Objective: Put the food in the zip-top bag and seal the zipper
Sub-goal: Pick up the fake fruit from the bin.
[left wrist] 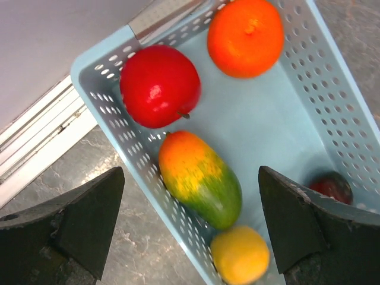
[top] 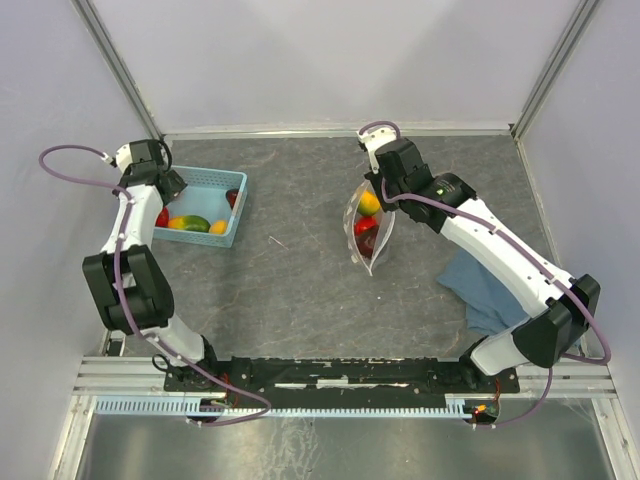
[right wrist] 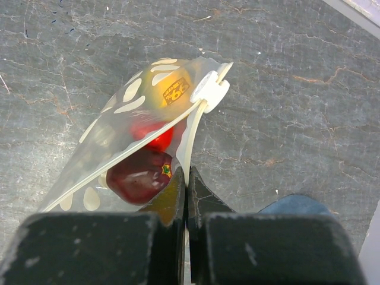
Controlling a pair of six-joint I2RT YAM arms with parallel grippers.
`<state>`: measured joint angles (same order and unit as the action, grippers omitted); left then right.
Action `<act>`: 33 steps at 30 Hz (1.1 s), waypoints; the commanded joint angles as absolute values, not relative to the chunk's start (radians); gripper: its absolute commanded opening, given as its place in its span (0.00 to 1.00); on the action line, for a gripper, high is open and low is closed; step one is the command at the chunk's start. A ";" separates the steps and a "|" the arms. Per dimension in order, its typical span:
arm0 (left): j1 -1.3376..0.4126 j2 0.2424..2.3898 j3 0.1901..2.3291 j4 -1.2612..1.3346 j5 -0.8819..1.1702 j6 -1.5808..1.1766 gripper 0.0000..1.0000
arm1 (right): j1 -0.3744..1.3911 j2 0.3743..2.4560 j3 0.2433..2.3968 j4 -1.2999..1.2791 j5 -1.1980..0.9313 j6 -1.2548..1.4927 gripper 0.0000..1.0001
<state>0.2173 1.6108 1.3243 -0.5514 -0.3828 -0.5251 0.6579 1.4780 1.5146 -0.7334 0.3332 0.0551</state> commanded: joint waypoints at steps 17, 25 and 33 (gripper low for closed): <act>0.309 1.911 1.507 -0.512 -0.463 -0.459 1.00 | 0.653 1.485 1.533 -0.694 0.328 0.047 0.02; 0.324 1.993 1.532 -0.502 -0.357 -0.407 1.00 | 0.652 1.502 1.533 -0.690 0.320 0.046 0.02; 0.322 1.993 1.499 -0.447 -0.246 -0.359 1.00 | 0.653 1.508 1.538 -0.698 0.317 0.044 0.01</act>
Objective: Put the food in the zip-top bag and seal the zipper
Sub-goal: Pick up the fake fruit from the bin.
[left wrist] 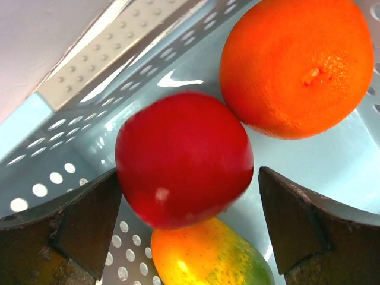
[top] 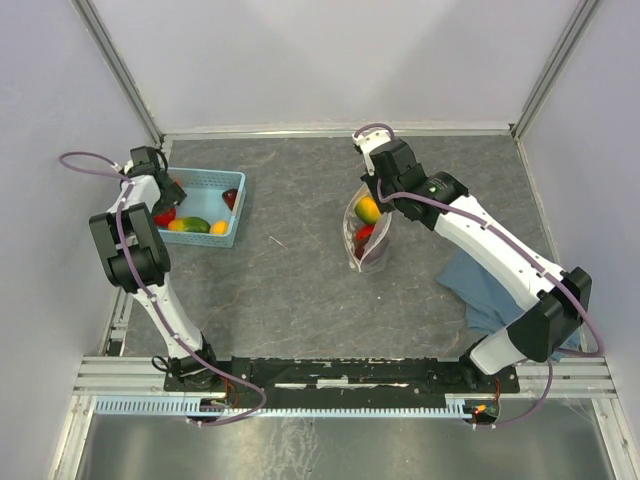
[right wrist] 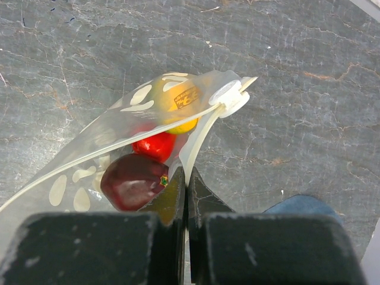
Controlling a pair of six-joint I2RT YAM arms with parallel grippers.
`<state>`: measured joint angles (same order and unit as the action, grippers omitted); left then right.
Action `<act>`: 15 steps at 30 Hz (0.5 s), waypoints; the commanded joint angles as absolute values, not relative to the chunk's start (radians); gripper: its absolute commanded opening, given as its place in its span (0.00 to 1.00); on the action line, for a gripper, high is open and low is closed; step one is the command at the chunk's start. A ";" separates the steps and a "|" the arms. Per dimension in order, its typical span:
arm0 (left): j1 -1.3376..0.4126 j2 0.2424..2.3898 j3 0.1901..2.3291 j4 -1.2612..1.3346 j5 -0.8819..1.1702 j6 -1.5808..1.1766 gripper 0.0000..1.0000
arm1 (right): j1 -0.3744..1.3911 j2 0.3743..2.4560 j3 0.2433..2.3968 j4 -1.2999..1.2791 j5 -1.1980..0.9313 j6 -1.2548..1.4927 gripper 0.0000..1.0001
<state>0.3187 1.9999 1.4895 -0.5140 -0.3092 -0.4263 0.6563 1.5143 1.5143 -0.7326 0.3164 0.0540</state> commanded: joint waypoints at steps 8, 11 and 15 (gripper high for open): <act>0.274 1.969 1.462 -0.399 -0.223 -0.299 0.96 | 0.652 1.503 1.538 -0.697 0.318 0.041 0.01; 0.270 1.969 1.463 -0.400 -0.222 -0.304 0.97 | 0.652 1.500 1.537 -0.698 0.318 0.041 0.01; 0.270 1.995 1.484 -0.435 -0.238 -0.307 0.98 | 0.653 1.501 1.537 -0.696 0.319 0.040 0.01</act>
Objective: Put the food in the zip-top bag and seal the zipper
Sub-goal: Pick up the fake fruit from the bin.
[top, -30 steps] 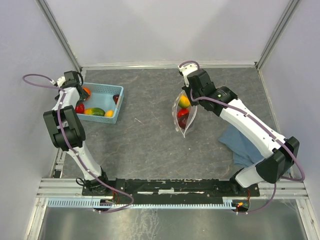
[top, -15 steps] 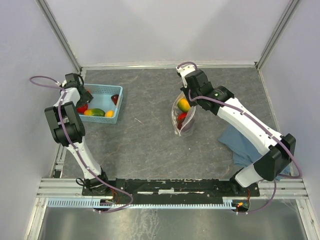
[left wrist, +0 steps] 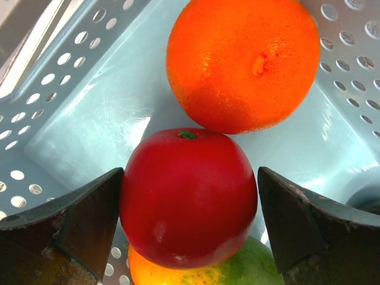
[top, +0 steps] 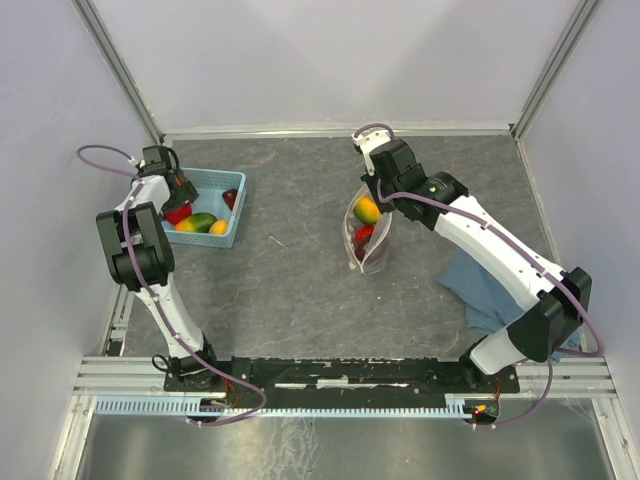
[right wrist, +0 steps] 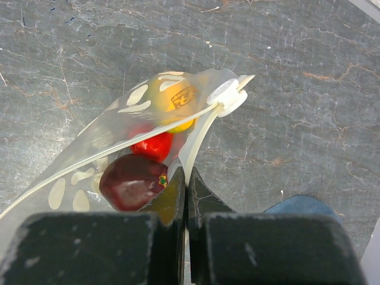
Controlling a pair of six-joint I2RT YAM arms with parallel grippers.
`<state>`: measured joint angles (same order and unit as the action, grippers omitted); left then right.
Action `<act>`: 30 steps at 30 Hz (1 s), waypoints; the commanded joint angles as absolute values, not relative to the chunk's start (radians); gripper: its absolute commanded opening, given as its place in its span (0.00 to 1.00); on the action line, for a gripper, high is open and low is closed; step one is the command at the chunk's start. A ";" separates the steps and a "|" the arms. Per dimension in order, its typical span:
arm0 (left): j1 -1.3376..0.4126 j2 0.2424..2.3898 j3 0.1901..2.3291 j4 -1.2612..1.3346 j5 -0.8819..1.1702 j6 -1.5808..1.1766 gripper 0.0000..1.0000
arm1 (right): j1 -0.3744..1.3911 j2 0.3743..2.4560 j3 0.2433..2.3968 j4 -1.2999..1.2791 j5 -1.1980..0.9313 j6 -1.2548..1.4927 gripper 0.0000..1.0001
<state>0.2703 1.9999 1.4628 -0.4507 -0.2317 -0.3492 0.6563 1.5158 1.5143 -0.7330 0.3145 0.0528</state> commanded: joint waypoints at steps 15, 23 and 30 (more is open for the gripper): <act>0.263 1.974 1.489 -0.432 -0.202 -0.303 0.65 | 0.653 1.496 1.538 -0.699 0.322 0.040 0.01; 0.232 1.883 1.482 -0.432 -0.166 -0.309 0.48 | 0.652 1.489 1.535 -0.698 0.323 0.041 0.02; 0.171 1.765 1.482 -0.468 -0.140 -0.333 0.45 | 0.652 1.482 1.535 -0.698 0.314 0.044 0.01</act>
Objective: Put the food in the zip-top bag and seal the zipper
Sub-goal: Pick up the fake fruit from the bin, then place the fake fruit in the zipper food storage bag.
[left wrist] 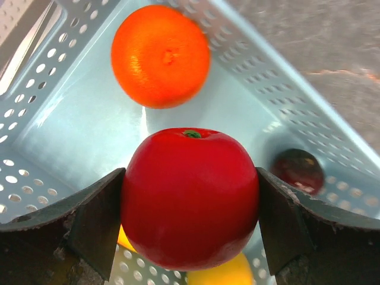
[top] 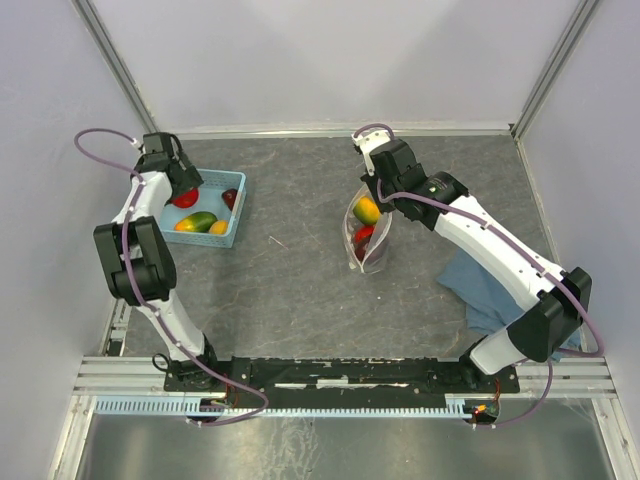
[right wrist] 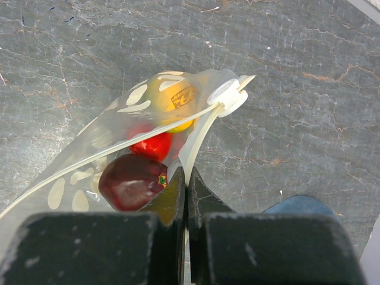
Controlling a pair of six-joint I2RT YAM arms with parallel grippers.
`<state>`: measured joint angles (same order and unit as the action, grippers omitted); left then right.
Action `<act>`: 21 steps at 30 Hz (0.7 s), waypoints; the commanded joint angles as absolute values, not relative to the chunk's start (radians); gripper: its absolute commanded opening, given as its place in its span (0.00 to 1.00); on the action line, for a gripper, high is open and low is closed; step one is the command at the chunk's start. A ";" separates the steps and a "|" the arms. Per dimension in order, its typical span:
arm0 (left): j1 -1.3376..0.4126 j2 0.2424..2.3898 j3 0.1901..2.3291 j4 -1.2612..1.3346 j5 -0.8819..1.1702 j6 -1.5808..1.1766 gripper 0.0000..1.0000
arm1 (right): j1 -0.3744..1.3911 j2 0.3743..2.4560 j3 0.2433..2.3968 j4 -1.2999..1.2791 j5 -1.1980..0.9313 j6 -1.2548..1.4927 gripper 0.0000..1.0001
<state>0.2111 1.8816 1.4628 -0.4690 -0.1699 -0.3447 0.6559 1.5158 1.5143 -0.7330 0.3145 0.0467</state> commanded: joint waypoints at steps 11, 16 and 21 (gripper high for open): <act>0.013 1.502 1.420 -0.501 -0.047 -0.399 0.44 | 0.653 1.476 1.532 -0.693 0.295 0.051 0.02; -0.075 1.371 1.322 -0.461 0.021 -0.443 0.43 | 0.652 1.477 1.535 -0.694 0.284 0.055 0.01; -0.159 1.263 1.233 -0.402 0.094 -0.499 0.42 | 0.652 1.470 1.535 -0.696 0.274 0.059 0.02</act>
